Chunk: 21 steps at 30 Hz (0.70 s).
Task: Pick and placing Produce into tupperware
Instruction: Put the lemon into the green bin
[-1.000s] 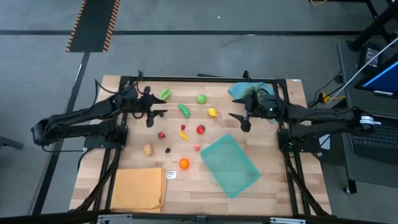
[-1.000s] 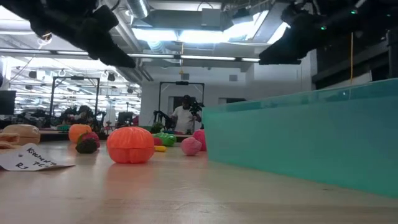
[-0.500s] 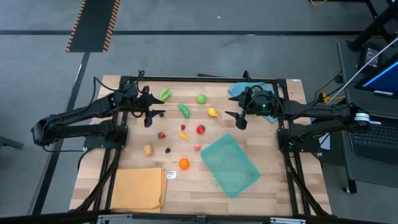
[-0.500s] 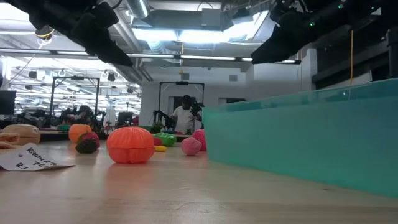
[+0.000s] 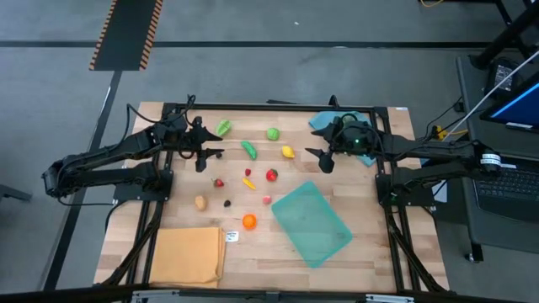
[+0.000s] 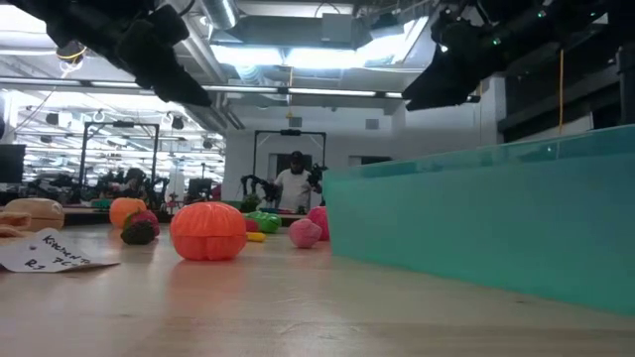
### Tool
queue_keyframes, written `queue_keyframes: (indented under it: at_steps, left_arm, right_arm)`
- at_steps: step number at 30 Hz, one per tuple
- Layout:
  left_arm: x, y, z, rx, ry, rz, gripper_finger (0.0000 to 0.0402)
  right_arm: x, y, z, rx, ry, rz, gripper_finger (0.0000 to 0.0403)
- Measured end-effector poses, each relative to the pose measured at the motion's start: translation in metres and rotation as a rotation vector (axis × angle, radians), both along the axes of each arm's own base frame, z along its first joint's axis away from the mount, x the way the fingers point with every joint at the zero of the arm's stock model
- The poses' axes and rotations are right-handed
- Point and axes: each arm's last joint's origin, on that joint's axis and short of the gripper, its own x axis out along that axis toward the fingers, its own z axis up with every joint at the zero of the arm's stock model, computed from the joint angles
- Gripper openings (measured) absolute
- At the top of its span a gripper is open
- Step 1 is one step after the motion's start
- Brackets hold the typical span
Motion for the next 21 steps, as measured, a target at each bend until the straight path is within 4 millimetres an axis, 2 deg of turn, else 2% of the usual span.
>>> queue_keyframes:
  at_steps: [16, 21]
  left_arm:
    - [-0.0032, -0.0016, -0.0063, -0.036, 0.067, 0.001, 0.0185]
    - [-0.0035, -0.0008, -0.0063, -0.023, 0.074, 0.029, 0.0185]
  right_arm:
    - [-0.0003, -0.0012, -0.0002, 0.038, -0.013, -0.024, 0.0307]
    - [0.0081, -0.0039, 0.0032, 0.044, 0.016, -0.025, 0.0307]
